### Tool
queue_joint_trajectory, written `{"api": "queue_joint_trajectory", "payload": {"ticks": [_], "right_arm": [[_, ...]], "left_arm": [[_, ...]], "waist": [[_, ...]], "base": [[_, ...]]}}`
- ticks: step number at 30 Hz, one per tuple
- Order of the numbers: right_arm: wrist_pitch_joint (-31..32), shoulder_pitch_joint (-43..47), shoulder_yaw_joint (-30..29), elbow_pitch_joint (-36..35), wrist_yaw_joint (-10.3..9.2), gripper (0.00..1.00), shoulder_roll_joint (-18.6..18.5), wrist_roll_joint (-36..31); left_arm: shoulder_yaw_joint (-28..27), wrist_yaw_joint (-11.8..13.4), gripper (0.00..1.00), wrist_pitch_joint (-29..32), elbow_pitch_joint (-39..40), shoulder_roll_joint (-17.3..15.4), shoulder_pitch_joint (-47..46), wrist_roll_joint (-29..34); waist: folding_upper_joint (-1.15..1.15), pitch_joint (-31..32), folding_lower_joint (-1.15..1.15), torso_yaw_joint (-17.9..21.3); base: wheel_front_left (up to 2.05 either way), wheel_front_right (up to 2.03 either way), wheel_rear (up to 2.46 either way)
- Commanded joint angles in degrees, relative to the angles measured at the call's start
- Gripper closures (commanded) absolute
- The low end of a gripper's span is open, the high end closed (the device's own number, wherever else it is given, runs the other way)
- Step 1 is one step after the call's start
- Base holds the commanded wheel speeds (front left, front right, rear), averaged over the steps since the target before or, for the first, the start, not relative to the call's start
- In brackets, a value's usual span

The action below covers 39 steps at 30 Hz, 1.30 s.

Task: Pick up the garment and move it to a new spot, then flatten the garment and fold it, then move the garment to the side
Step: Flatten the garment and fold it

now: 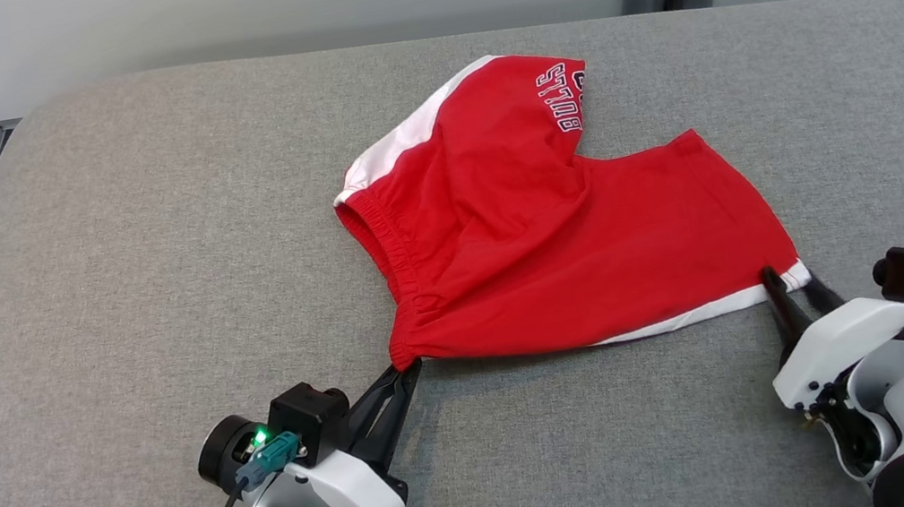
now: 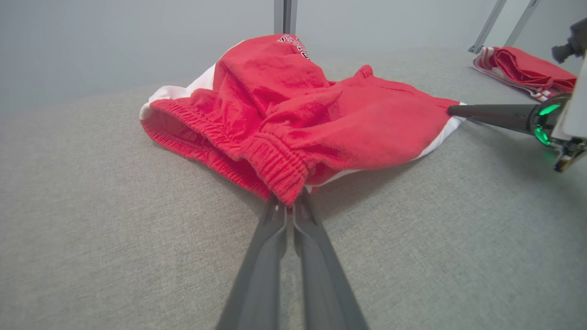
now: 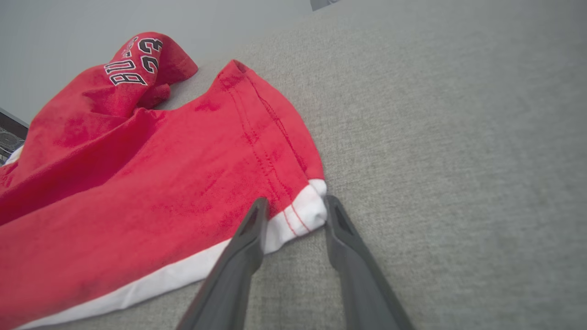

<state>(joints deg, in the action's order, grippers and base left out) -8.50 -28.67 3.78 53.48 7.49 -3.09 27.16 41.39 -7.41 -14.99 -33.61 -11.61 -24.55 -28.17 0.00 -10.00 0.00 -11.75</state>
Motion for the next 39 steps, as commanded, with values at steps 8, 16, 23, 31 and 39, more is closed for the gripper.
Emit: {"api": "queue_joint_trajectory", "payload": {"ticks": [8, 16, 23, 31, 39], "right_arm": [[-3.24, -1.77, 1.48, 0.20, 0.00, 1.00, -0.07, 0.25], [-5.27, -4.29, 3.14, -5.45, 0.00, 1.00, -1.65, 0.46], [-3.24, -11.19, 6.37, -11.82, 0.00, 1.00, -3.49, -1.85], [1.03, -20.78, 4.67, -15.10, -0.01, 1.00, -4.26, -5.69], [7.99, -37.39, 2.19, -14.46, 0.00, 1.00, -3.69, -11.59]], "left_arm": [[-0.49, 0.10, 1.00, -0.15, 0.14, -0.33, 0.48, 0.20], [-0.39, 0.00, 1.00, 1.02, 1.90, -1.54, -2.72, -1.11], [0.89, -0.10, 1.00, 9.78, 7.66, -4.56, -12.83, -6.78], [1.55, -0.11, 1.00, 23.52, 15.02, -9.64, -23.87, -17.38], [-0.61, -0.12, 1.00, 35.74, 16.10, -13.40, -40.03, -23.65]], "waist": [[0.00, 0.35, 0.00, 0.32], [0.00, 2.27, 0.00, 1.86], [0.00, 4.52, 0.00, 4.59], [0.00, 3.38, 0.00, 7.11], [0.00, -5.03, 0.00, 10.18]], "base": [[0.00, 0.00, 0.00], [0.00, 0.00, 0.00], [0.00, 0.00, 0.00], [0.00, 0.00, 0.00], [0.00, 0.00, 0.00]]}}
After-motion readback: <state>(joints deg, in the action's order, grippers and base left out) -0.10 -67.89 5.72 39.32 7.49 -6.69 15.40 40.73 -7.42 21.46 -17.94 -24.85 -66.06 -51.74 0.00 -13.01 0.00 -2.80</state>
